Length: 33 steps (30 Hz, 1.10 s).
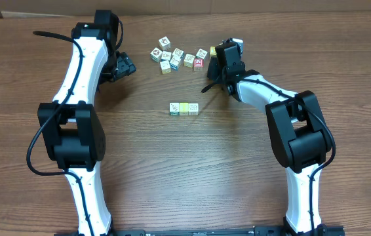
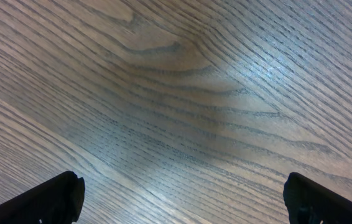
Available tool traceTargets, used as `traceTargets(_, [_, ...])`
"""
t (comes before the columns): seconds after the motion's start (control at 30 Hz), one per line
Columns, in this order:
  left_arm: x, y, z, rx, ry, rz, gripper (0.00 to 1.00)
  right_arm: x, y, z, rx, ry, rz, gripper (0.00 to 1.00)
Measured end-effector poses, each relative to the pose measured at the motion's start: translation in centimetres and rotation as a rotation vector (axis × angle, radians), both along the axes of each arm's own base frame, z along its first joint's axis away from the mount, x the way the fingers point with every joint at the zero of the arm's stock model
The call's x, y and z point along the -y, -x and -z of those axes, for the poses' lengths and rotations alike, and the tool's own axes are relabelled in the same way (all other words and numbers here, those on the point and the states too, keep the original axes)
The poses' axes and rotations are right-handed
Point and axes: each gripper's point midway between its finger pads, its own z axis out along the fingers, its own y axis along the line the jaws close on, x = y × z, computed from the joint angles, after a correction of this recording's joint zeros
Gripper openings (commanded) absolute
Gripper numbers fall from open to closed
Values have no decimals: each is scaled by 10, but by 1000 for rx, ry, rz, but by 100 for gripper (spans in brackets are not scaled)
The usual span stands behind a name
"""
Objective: Form a horizontal line
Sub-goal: 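Close the right gripper on the red-edged E block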
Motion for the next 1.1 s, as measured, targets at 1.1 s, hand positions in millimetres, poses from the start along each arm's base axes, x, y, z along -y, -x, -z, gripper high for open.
traceTargets(1.1, [0,0,0,0,0,0,100,-1,0,0,2,-1,-1,44])
